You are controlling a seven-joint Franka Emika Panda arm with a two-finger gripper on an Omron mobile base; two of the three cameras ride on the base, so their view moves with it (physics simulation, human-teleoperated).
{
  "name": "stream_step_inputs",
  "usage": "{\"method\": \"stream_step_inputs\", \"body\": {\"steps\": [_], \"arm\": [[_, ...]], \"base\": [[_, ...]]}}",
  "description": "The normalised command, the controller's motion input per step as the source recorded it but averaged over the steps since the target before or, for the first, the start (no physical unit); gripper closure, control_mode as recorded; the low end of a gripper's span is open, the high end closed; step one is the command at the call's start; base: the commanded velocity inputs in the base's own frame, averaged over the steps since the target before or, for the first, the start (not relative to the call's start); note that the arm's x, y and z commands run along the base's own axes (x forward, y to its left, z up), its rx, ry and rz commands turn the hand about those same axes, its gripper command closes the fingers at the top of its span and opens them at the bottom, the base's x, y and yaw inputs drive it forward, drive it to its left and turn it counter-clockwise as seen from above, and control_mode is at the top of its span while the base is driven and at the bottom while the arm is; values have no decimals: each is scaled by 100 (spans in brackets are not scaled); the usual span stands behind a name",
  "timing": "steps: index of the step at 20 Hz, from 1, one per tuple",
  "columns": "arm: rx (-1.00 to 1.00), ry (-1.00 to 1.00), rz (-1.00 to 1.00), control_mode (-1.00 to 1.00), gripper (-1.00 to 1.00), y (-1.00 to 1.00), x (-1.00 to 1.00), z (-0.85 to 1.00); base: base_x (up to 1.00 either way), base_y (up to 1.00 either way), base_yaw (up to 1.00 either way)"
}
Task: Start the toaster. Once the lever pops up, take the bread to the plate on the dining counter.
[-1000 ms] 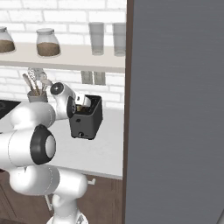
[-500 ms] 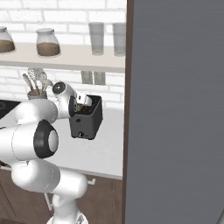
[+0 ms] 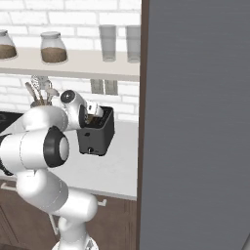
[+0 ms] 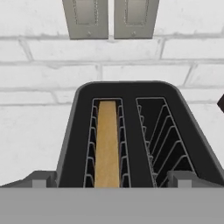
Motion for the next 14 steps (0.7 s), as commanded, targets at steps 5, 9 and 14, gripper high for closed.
{"method": "stream_step_inputs", "body": {"steps": [5, 9, 14], "arm": [[0, 3, 0, -100, -100, 4, 1, -14], [0, 1, 0, -100, -100, 0, 6, -6], [0, 0, 0, -100, -100, 0, 3, 0]], "base": [[0, 0, 0], [0, 0, 0], [0, 0, 0]]}}
